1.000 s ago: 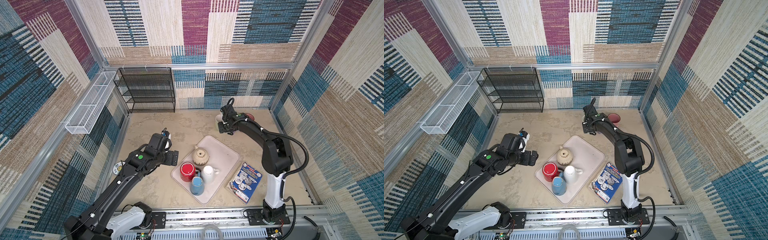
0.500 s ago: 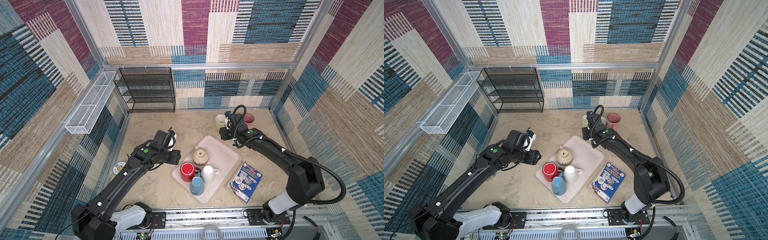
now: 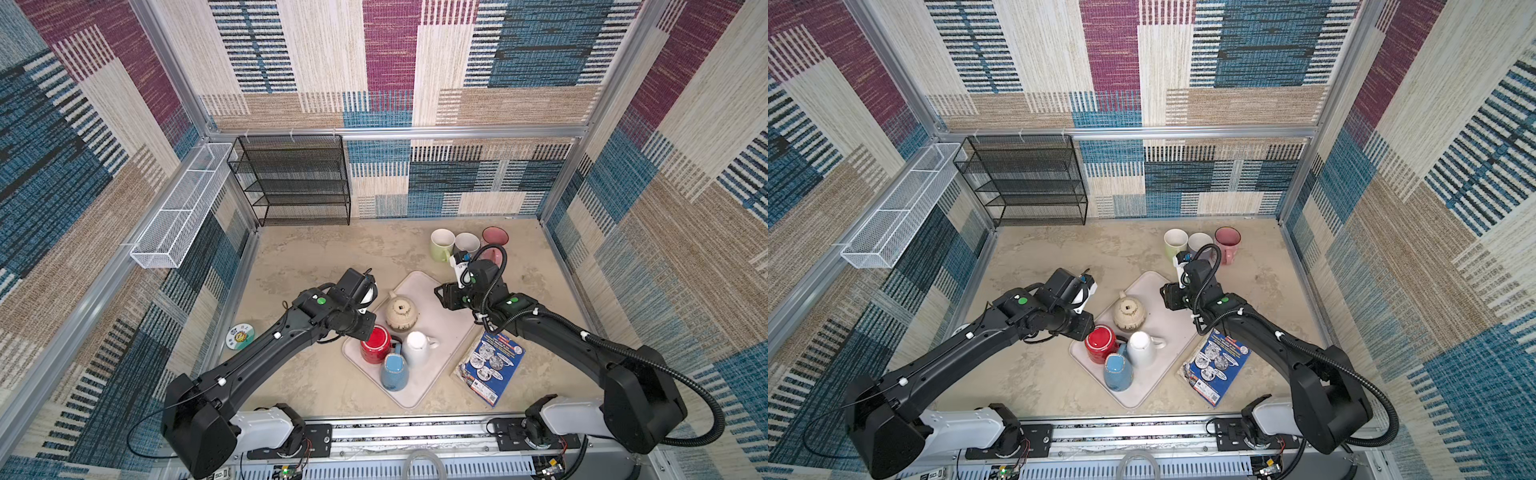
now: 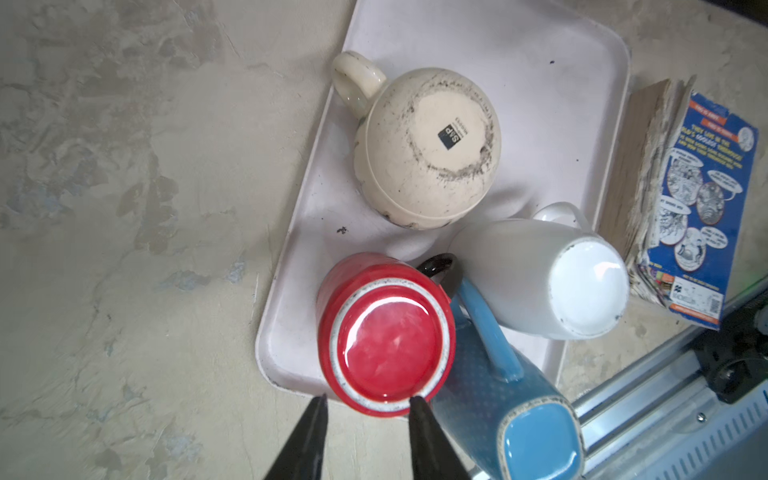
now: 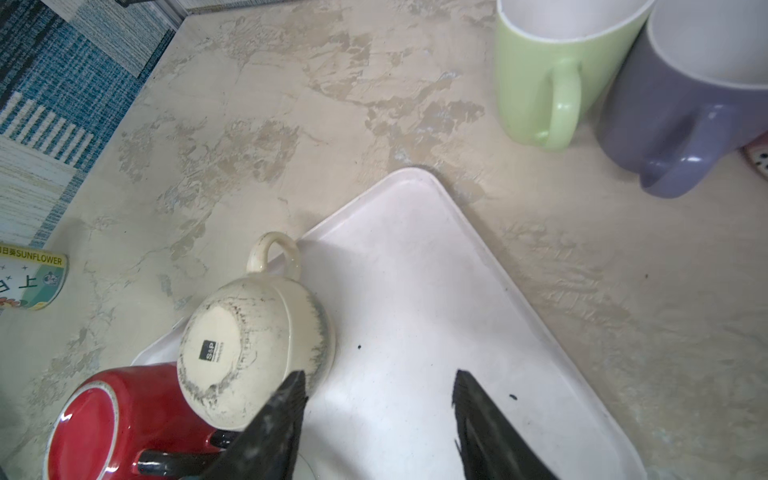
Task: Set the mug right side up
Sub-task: 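Move the right gripper over the cream mug while the left gripper nears the red mug, then move the left gripper to the cream mug handle while the right gripper hovers above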
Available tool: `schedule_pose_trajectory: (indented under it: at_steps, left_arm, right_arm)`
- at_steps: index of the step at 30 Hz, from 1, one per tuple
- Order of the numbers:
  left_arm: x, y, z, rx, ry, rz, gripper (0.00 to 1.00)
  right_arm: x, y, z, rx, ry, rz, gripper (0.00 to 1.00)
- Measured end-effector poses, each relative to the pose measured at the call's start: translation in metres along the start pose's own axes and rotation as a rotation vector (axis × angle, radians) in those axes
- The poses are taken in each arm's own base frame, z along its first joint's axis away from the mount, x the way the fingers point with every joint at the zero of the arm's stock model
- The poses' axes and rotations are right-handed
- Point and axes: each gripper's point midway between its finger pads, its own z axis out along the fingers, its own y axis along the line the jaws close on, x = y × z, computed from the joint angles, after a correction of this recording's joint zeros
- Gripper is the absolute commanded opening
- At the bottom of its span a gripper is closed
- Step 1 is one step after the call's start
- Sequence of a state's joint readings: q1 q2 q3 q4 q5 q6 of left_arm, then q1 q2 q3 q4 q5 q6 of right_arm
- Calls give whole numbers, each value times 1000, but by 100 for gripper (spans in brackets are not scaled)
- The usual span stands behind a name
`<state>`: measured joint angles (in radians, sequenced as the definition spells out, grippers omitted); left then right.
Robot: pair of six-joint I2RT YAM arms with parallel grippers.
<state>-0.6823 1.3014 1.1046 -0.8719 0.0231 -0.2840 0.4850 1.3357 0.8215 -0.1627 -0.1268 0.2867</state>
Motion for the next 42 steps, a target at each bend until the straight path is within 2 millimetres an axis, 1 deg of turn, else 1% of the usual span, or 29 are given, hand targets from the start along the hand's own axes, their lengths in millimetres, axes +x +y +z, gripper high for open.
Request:
schedule_pose_trajectory:
  at_steps: [5, 11, 16, 20, 25, 31, 35, 40, 42]
  left_arm:
    - [-4, -4, 9, -16, 21, 11, 37]
    - [-21, -14, 16, -11, 22, 25, 35]
    - [-29, -24, 33, -10, 50, 42, 32]
    - [-32, -33, 48, -3, 66, 53, 32]
    - [-38, -48, 66, 14, 96, 63, 30]
    - [-51, -60, 81, 20, 105, 73, 30]
    - [-60, -70, 87, 26, 102, 83, 30]
    - [-69, -85, 103, 35, 111, 96, 29]
    - [-76, -91, 109, 49, 113, 96, 29]
  right_arm:
    - [5, 2, 3, -29, -9, 17, 60]
    - [8, 3, 6, -45, -14, 26, 60]
    - [10, 2, 8, -43, -8, 35, 60]
    - [9, 2, 4, -41, -17, 38, 60]
    - [11, -8, 4, 11, -26, 54, 60]
    - [13, -19, 1, 70, -42, 74, 60]
    - [13, -21, -3, 80, -55, 76, 60]
    - [10, -22, -9, 89, -77, 76, 60]
    - [10, -23, -13, 91, -84, 75, 60]
